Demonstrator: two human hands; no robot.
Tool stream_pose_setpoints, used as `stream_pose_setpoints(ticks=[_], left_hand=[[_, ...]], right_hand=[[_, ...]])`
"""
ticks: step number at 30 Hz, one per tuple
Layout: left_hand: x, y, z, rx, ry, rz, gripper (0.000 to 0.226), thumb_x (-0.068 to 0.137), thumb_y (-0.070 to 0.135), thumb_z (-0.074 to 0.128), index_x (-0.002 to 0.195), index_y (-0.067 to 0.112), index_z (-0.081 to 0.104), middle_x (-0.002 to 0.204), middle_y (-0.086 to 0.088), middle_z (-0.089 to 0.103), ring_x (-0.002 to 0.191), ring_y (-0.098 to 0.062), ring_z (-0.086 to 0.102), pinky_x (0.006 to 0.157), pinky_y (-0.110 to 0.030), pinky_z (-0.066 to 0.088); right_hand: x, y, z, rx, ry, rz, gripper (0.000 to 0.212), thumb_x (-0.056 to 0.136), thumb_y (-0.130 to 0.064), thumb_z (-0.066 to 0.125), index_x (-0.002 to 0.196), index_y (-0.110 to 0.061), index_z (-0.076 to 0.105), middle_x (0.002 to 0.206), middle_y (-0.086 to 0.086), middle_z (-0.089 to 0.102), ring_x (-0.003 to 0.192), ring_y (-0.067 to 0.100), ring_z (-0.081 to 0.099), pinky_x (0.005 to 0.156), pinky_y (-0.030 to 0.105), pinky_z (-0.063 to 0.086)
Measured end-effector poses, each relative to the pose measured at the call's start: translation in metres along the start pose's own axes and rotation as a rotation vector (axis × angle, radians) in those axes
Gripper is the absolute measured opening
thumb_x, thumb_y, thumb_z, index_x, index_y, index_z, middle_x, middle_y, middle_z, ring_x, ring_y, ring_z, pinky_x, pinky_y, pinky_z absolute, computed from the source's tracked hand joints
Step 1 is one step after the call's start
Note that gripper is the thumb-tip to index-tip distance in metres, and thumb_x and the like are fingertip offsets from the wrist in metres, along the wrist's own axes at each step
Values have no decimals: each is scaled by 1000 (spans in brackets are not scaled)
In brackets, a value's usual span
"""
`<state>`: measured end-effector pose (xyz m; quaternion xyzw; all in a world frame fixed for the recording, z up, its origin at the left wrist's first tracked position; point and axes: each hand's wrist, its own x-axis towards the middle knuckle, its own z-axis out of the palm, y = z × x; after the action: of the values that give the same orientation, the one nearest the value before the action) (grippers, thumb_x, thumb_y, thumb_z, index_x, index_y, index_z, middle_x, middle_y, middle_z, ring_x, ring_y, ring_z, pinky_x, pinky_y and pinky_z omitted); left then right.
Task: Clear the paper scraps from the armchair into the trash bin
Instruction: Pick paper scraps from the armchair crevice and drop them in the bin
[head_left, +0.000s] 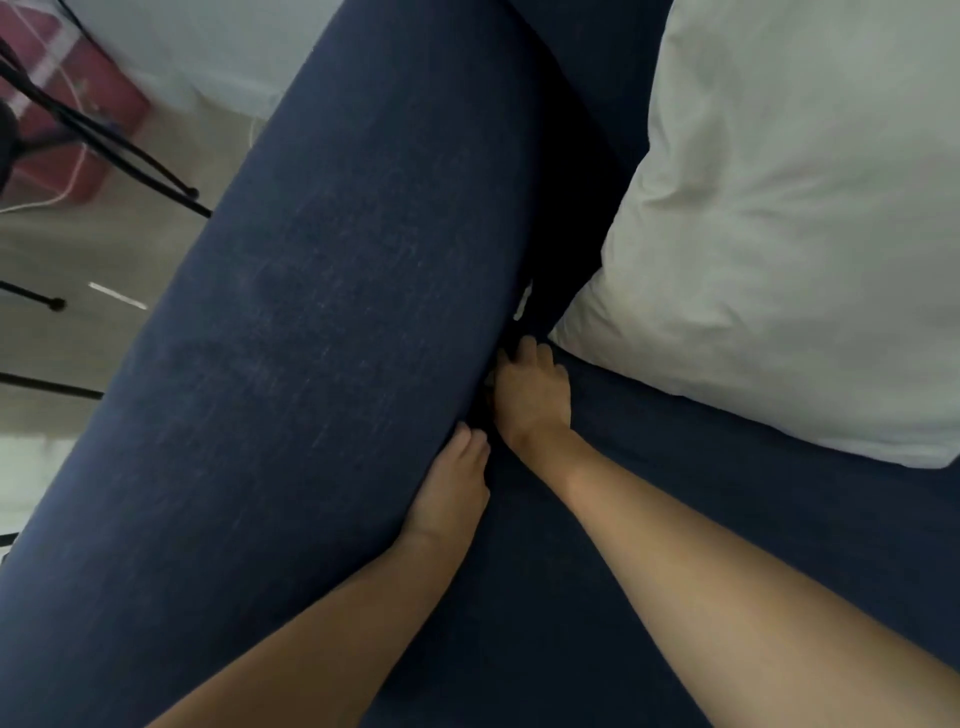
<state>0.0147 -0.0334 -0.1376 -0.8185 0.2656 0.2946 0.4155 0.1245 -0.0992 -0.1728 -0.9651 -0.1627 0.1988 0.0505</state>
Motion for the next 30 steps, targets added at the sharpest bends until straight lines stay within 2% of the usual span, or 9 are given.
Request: stream_pose_setpoints(ticks=[3,6,10,13,15,21,25,27,30], left_hand=[[1,0,-2,-30,7,8,42,96,39,54,133,18,56,122,-11,49,112,-31,36,103,-46,22],[0,1,-2,-72,-8,-11,33,96,36,54,124,18,60,111,-9,50,103,-29,37,94,-42,26],[-2,-1,-4,-138,-24,-46,30,96,33,55,120,17,61,111,-9,52,105,-28,39,96,-41,26],[-12,-4,-10,-245,-16,-59,20,96,25,54,112,16,63,112,-10,55,107,-27,42,99,-41,27],[-23,-10,-16,-349,16,-72,16,96,17,52,107,14,64,110,-12,57,106,-28,45,99,-42,30],[-63,-54,-37,-722,262,-113,28,89,2,56,116,10,57,111,-10,58,106,-28,49,93,-37,40],[-103,-92,-45,-1180,541,-257,25,81,2,75,96,20,68,87,5,63,76,-14,53,72,-18,44],[-126,-108,-47,-1384,641,-388,11,93,10,64,100,19,67,91,7,63,81,-14,54,73,-23,48],[-159,-125,-42,-1545,672,-542,16,101,18,51,110,20,64,103,9,62,93,-12,54,80,-31,48]], right_hand=[[3,-1,6,17,84,8,17,93,-1,58,101,-7,72,121,15,62,109,32,57,81,37,44],[6,2,7,49,136,-15,18,83,12,64,77,-2,73,100,18,69,91,35,63,64,36,39],[11,19,0,149,77,-108,16,98,-9,63,86,-5,73,94,11,71,84,27,66,57,30,37],[6,31,-22,406,-100,-103,32,105,-21,54,85,-5,73,85,10,73,75,25,68,61,33,51],[-5,40,-41,579,-104,-71,35,106,-22,53,85,-3,75,79,9,74,70,22,69,68,39,59],[-42,58,-107,807,-19,-16,26,106,-24,55,99,-13,78,81,0,77,71,14,74,49,15,49],[-63,60,-158,865,20,-3,22,106,-22,55,94,-21,74,84,-4,77,74,9,74,48,20,54],[-72,56,-184,848,61,-26,22,105,-24,56,93,-23,75,80,-6,77,69,7,73,50,24,55],[-82,38,-219,821,100,-100,22,103,-27,59,92,-19,77,74,-4,74,60,2,66,56,10,47]])
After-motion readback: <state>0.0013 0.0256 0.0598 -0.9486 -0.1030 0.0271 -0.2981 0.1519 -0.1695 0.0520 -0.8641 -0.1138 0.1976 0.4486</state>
